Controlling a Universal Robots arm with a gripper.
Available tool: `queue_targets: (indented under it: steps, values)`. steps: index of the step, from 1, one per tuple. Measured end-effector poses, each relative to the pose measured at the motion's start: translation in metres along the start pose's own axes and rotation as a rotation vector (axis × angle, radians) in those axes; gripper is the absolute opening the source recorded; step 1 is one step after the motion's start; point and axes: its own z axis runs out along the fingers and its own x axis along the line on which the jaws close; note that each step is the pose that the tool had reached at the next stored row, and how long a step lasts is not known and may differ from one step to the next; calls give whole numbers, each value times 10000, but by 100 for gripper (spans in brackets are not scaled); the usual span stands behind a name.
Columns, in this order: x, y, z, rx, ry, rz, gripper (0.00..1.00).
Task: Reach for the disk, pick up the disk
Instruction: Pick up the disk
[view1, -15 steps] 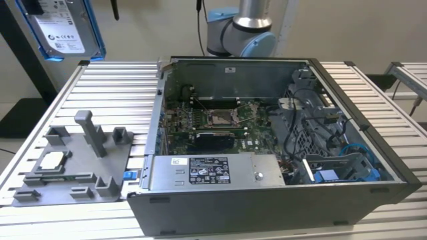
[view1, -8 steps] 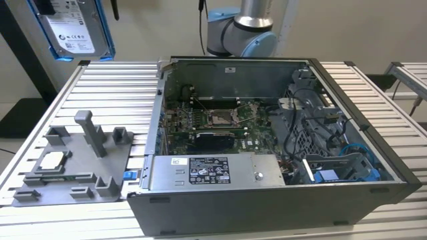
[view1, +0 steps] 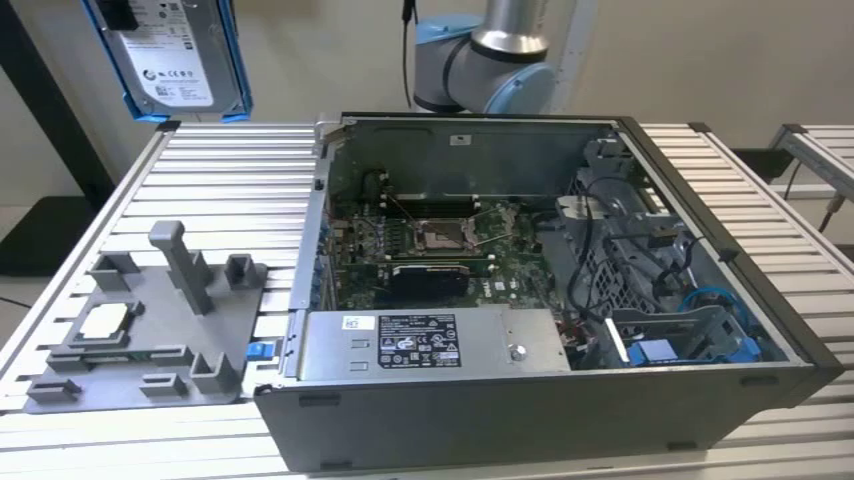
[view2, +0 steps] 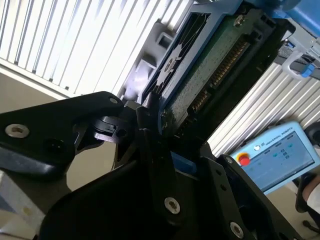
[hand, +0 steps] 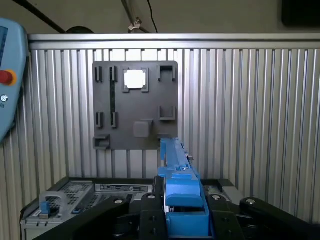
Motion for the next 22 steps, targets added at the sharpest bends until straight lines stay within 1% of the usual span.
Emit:
queue_targets:
  steps: [22]
  values:
    - [-11, -537, 13, -1, 0, 0, 0]
